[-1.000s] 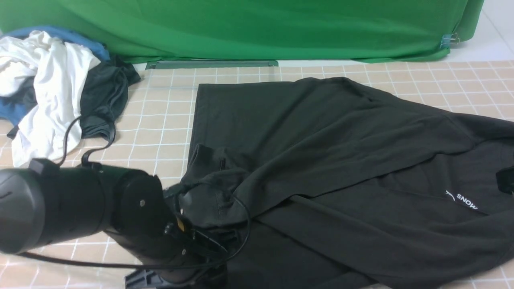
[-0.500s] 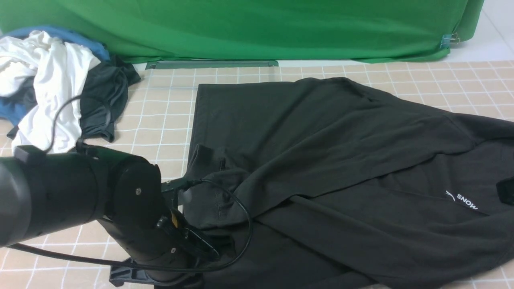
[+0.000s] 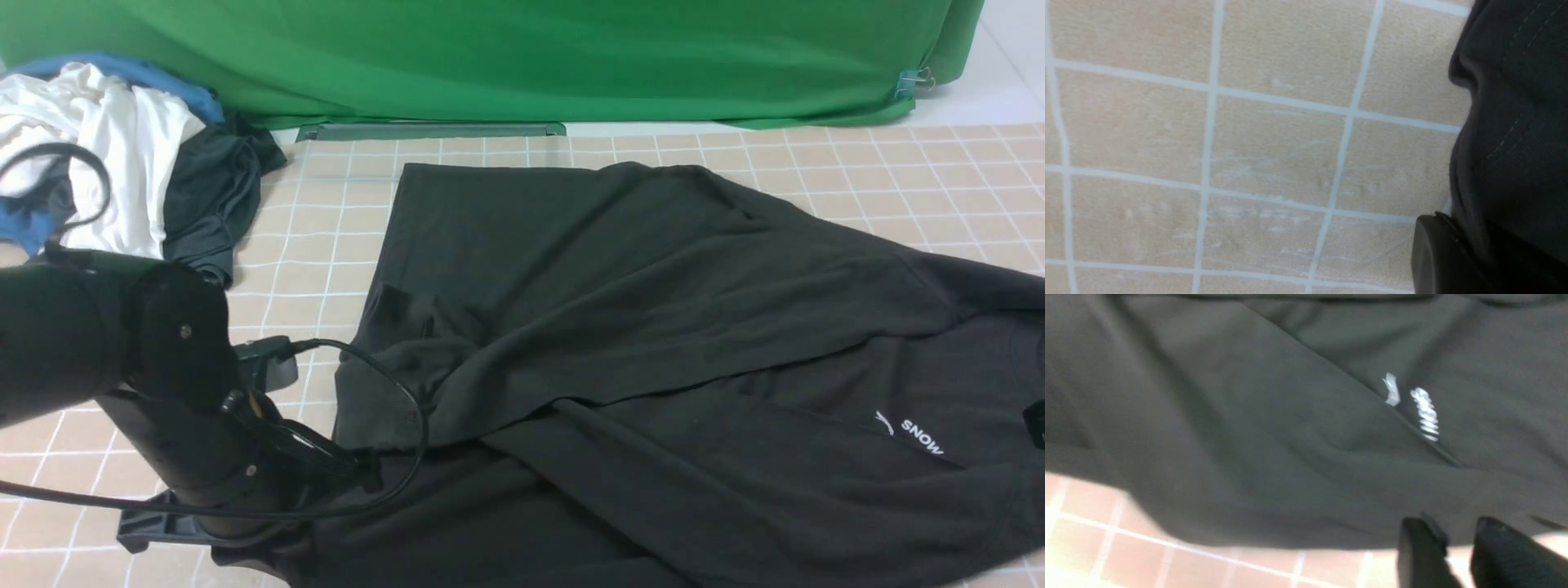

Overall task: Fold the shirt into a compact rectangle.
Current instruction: 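Grasp the near edge of the shirt at its hem and shoulder corners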

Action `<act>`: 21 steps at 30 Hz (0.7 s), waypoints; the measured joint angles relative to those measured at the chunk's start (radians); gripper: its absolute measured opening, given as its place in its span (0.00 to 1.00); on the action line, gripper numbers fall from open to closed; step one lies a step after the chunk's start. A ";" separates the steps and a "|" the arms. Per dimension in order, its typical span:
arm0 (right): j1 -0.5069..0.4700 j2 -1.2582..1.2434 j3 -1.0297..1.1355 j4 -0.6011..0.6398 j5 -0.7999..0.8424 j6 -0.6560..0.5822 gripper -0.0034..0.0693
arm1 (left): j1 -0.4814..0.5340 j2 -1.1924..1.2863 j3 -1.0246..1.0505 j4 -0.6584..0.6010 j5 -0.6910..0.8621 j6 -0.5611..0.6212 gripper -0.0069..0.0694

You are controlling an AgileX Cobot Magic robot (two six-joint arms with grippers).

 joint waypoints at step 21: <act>-0.292 0.239 0.128 -0.114 -0.068 0.167 0.88 | 0.016 -0.018 -0.003 -0.007 0.030 0.087 0.11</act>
